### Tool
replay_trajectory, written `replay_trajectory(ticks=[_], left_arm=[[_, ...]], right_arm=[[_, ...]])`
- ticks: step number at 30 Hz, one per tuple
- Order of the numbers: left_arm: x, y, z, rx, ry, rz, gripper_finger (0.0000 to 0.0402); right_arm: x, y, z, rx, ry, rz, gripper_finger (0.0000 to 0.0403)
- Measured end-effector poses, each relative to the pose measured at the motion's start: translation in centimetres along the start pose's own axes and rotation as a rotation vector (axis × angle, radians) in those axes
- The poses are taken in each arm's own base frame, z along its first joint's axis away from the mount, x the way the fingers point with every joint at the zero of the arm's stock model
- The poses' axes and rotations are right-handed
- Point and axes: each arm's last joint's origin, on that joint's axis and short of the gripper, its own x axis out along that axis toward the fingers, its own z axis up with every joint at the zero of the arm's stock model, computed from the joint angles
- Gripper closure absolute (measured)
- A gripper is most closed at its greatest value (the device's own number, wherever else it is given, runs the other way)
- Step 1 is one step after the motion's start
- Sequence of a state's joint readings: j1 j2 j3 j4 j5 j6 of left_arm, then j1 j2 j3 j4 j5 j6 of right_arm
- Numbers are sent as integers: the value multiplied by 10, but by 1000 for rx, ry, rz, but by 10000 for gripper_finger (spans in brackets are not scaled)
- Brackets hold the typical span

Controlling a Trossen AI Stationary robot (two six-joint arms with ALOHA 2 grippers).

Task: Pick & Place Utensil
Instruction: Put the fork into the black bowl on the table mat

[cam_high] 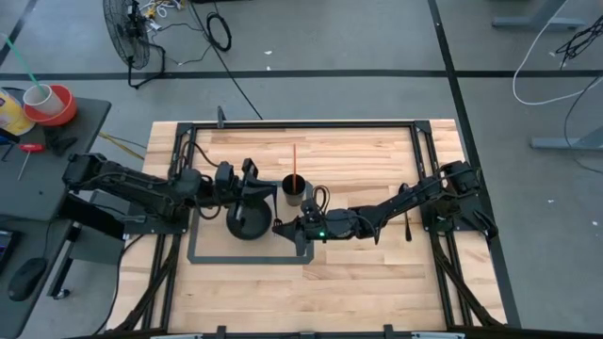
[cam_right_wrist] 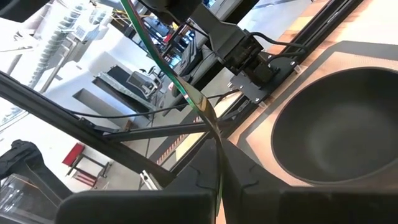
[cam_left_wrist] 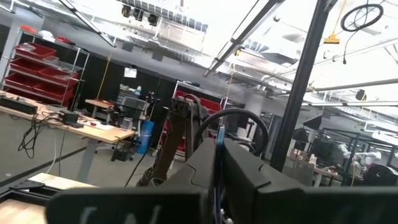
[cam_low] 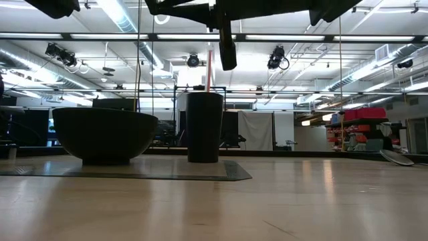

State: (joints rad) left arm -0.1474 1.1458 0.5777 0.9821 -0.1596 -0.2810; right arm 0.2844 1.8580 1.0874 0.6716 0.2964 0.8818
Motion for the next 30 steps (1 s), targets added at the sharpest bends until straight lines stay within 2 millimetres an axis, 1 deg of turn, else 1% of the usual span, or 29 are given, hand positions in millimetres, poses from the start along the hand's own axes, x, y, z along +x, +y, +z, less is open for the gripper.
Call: replay_trajectory(ticks=[5,7,12,15,20,22,24,27,30], left_arm=[[0,0,0,6,2,-2,389],[0,0,0,6,3,-2,393],[0,2,-3,11,28,32,393],[-4,3,1,19,59,46,394],[-22,5,25,7,81,124,394],[-32,6,36,-11,88,159,393],[-43,8,43,-35,118,224,393],[-57,17,38,-69,217,382,393],[-66,27,23,-119,261,512,393]], right_arm=[[0,-1,1,-1,2,3,399],[0,0,1,-13,2,3,391],[0,-1,1,-43,-2,-8,345],[0,-1,2,-84,0,-17,310],[-8,12,10,-159,-32,5,252],[-12,18,10,-199,-51,1,231],[-15,24,7,-234,-59,3,213],[-19,29,2,-266,-60,7,195],[-21,32,-2,-271,-59,2,186]])
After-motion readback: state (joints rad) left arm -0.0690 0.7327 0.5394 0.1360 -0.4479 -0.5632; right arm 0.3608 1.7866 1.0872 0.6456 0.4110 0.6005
